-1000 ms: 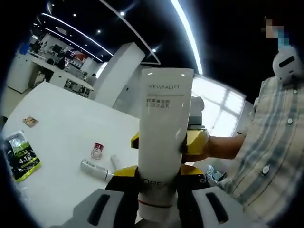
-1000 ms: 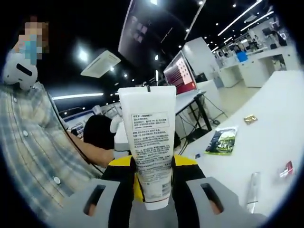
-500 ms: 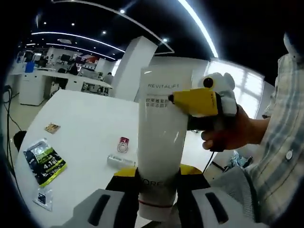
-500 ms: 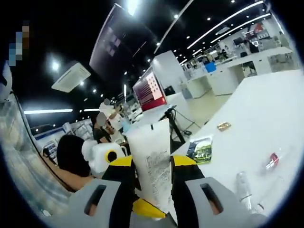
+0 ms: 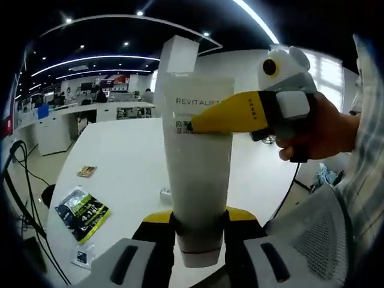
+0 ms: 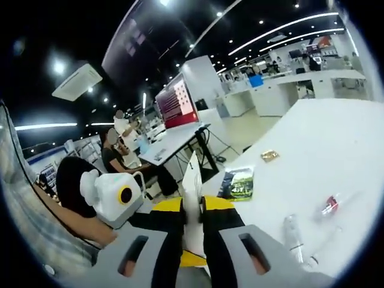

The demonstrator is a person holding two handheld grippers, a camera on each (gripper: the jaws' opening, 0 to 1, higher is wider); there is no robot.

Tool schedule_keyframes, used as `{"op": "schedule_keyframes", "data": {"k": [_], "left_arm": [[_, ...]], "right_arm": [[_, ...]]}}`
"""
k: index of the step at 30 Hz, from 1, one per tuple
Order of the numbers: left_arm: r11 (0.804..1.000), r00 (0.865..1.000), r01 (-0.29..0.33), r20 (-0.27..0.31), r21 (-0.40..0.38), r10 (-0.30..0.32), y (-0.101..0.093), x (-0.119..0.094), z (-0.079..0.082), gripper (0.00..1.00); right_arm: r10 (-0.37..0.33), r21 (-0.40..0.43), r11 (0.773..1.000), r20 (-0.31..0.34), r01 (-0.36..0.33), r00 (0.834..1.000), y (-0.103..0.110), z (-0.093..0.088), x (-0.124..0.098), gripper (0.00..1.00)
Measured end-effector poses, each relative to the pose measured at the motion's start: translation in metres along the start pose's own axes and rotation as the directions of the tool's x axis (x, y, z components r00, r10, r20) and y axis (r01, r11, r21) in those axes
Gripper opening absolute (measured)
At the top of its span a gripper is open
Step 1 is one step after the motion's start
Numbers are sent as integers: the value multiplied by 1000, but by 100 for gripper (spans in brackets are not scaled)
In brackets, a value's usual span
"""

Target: Arrange the skincare products in the storage area until every visible bottle or jar stands upright without overlapping.

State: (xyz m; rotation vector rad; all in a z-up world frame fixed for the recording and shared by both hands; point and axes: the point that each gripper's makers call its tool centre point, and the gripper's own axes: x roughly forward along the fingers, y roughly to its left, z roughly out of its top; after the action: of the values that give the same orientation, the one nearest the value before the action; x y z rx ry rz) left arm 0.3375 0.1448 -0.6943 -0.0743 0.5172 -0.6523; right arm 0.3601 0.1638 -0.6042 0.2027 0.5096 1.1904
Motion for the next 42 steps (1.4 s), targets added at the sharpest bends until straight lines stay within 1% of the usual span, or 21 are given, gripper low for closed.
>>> {"op": "schedule_keyframes", "data": {"k": [3,7,10,11,12,16,20,23,24,25,27,28,30,32,33,34,35,37,40,42], "left_arm": [[1000,999,10,30,4,-10,1,-1,5,32],[998,997,56,49,-22,-55,-5,-1,8,31],[991,990,119,87,-69,-113,-12,-2,14,32],[988,986,136,107,-75,-128,-14,-3,17,33],[982,979,167,135,-86,-155,-18,-3,22,34],[976,975,198,119,-96,-186,-25,-2,19,36],[966,967,239,110,-100,-228,-33,-1,17,37],[959,961,265,107,-103,-254,-38,-2,17,37],[957,959,272,107,-104,-261,-39,-2,17,37],[954,957,281,111,-105,-269,-41,-2,17,37],[946,948,306,122,-110,-293,-45,-3,18,37],[941,944,320,126,-112,-306,-47,-4,19,37],[935,938,337,130,-114,-322,-50,-4,20,37],[926,928,362,133,-107,-347,-54,-6,21,34],[926,927,364,131,-100,-350,-57,-7,21,33],[932,929,357,129,-68,-346,-57,-7,20,32],[930,927,363,127,-61,-354,-59,-7,19,31],[928,928,364,118,-78,-354,-59,-7,18,30],[925,926,370,117,-86,-360,-60,-8,18,28],[926,927,367,117,-86,-357,-60,-9,18,28]], "right_arm": [[8,-13,1000,16,-8,1000,0,5,-2,7],[45,-41,998,0,-45,999,1,7,-5,6],[98,-82,992,-16,-99,995,6,8,-10,6],[113,-91,989,-23,-115,993,7,7,-11,6],[125,-98,987,-31,-127,992,9,6,-12,6],[149,-120,981,-58,-155,987,13,1,-15,6],[188,-135,970,-102,-201,977,21,-8,-15,6],[217,-175,956,-129,-237,968,28,-12,-15,6],[237,-192,946,-141,-261,961,32,-13,-16,6],[243,-196,943,-143,-268,959,33,-13,-16,6],[276,-198,932,-152,-303,949,38,-13,-18,6],[306,-200,921,-158,-334,939,44,-13,-19,6],[334,-198,911,-161,-362,929,48,-12,-20,6],[349,-198,904,-165,-378,922,51,-13,-20,6],[351,-195,904,-169,-380,921,51,-13,-20,6],[354,-194,903,-171,-383,920,51,-14,-19,6],[357,-192,902,-174,-387,918,51,-15,-19,6],[364,-177,903,-170,-392,916,52,-16,-19,7],[372,-168,903,-156,-395,915,52,-15,-20,7],[374,-168,902,-153,-397,915,52,-15,-20,8]]}}
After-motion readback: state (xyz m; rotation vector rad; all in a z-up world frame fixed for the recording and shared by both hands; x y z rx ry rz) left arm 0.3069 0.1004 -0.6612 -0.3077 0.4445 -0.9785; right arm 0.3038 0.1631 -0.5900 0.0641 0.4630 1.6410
